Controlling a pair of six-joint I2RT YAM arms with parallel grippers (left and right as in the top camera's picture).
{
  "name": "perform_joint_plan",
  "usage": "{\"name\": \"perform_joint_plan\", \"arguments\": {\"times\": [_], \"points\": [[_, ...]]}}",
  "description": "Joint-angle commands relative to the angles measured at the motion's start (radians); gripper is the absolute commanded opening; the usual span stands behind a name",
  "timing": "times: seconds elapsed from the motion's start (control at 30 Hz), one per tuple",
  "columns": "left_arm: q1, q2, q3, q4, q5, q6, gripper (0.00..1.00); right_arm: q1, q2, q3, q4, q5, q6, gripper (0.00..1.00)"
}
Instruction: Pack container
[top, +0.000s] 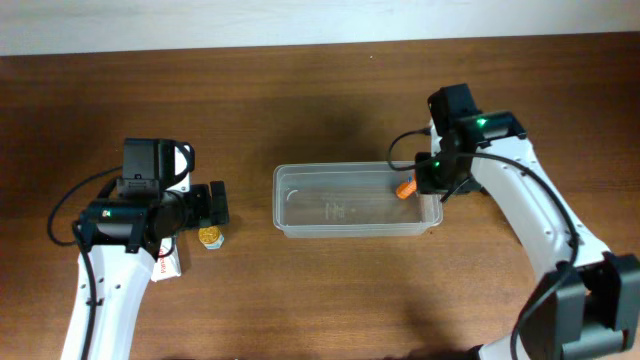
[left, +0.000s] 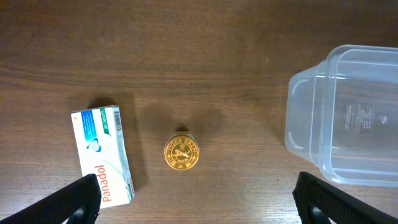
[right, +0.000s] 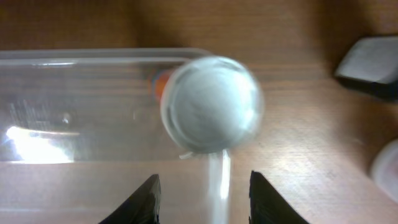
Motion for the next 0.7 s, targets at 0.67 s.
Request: {"name": "perform_joint_plan", "arguments": {"times": [0.67], "points": [[0.003,0.003,0.016,-0.010,0.008,-0.005,0.99,-0.429,0.210,0.339,-0.107,-0.098,-0.040,0.49]]}}
